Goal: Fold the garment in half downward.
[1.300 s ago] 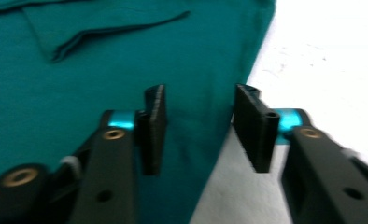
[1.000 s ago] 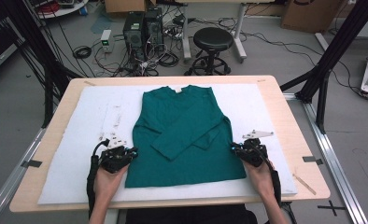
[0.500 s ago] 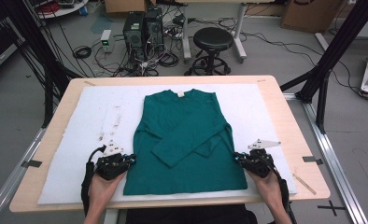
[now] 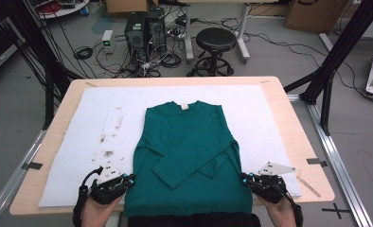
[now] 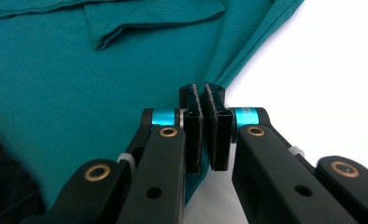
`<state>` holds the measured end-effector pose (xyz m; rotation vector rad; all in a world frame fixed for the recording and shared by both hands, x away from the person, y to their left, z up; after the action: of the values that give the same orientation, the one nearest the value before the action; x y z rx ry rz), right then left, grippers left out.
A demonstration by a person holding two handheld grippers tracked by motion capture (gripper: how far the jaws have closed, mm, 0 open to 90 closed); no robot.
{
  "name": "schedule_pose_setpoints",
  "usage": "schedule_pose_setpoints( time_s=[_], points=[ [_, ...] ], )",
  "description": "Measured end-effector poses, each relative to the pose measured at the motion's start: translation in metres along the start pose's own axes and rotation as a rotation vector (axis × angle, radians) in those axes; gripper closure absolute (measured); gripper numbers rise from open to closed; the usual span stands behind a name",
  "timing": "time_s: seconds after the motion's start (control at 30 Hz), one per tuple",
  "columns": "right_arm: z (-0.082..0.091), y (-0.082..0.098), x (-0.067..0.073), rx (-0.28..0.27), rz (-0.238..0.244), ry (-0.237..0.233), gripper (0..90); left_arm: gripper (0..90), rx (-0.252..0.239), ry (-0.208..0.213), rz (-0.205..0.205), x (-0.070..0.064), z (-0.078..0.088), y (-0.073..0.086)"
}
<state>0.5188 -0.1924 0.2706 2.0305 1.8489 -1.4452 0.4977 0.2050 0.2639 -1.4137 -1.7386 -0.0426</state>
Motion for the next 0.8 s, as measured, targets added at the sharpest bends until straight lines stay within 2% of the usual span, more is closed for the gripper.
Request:
schedule_pose_setpoints(
  time_s=[0.43,0.63,0.8],
  points=[
    [0.026,0.022,0.020,-0.017,0.013,-0.020,87.4,86.8,-0.011,0.035,0.000,-0.022,0.021,0.016],
    [0.032,0.028,0.025,-0.012,0.006,-0.037,87.5,86.8,-0.016,0.059,0.021,-0.027,0.026,0.021],
    [0.034,0.030,0.026,-0.014,0.000,-0.046,87.5,86.7,-0.011,0.067,0.015,-0.029,0.028,0.022]
  ],
)
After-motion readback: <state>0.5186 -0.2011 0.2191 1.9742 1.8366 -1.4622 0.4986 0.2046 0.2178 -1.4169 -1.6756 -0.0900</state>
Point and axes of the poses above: each handheld gripper's, and its own axes: z roughly backward along the jaws, y roughly out of its underside, x roughly to its left, the point moved 9 cm from there along -z, roughly forward along the jaws, and after that the axes turned 4 degrees about -x, right-handed, at the moved point
